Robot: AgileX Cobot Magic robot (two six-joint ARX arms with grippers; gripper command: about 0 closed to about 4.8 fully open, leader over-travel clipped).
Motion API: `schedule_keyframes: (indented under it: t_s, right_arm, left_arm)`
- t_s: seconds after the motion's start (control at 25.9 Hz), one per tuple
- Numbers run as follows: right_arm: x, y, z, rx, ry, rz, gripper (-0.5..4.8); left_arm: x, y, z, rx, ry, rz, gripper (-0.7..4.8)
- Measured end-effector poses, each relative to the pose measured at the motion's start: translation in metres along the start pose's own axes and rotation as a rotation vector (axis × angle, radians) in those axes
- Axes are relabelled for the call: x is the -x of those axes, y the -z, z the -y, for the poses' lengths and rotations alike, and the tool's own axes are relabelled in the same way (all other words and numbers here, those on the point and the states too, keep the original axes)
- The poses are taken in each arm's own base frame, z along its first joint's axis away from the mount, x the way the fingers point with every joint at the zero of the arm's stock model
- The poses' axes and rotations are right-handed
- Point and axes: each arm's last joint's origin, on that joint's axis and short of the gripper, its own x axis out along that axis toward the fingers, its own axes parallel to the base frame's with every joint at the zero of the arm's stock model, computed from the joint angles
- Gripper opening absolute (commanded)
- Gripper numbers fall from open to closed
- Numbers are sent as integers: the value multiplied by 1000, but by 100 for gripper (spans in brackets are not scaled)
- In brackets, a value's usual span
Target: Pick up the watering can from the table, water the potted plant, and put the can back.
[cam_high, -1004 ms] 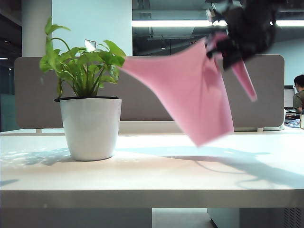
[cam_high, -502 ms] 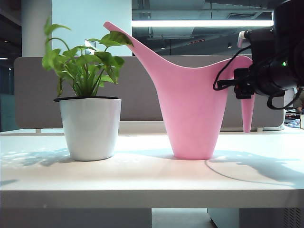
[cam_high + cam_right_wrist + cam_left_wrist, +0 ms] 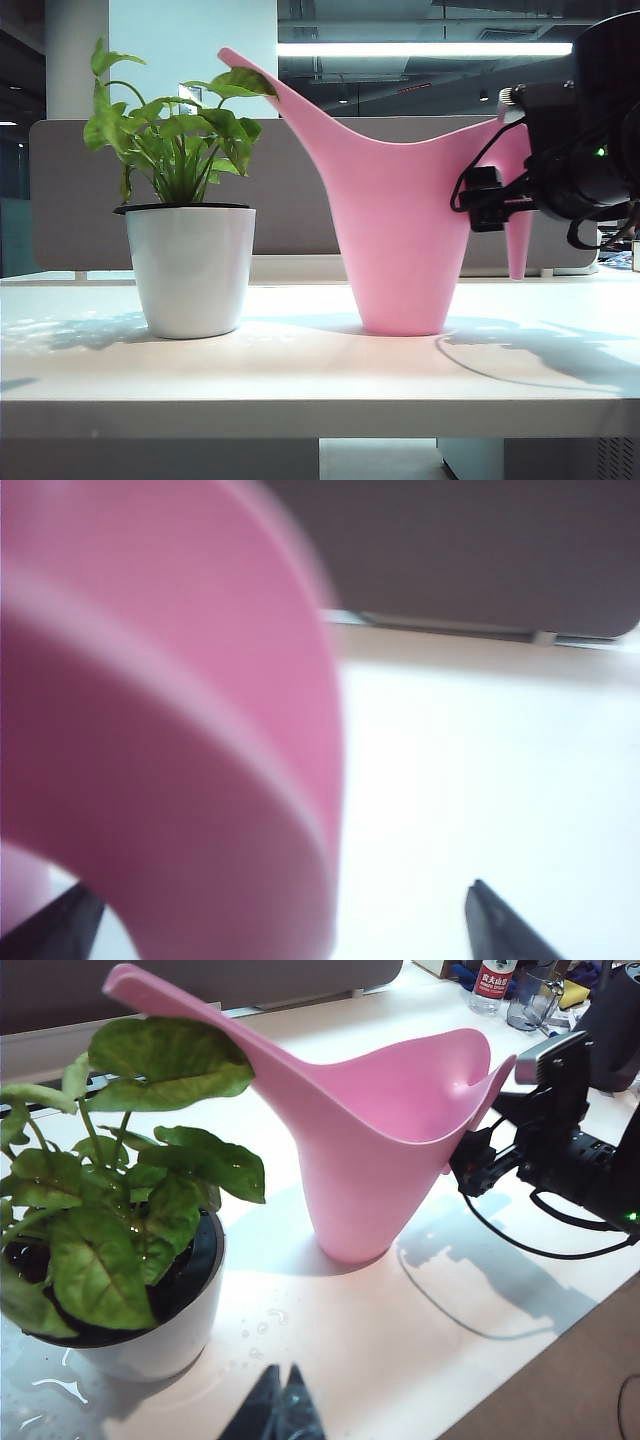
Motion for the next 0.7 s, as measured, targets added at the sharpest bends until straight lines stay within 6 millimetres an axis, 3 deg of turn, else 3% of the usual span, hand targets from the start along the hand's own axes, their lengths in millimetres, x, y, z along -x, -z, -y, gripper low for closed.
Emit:
schedule_keyframes:
  t_s: [0.42,0.54,0.58,0.7]
  right_arm:
    - [25,-33,4,-3,-37,-70,479]
    - [44,-36,10,-55,-37,-99,479]
    - [50,-35,12,-56,-37,-107,435]
    - [72,-32,18,-60,-41,-124,118]
  left_arm:
    - [0,0,0,0,0,0,3]
    - [1,0,-2,4,-10,3,3]
    - [1,0,-3,6,-16,6,3]
    - [7,-1,-7,14,-45,23,3]
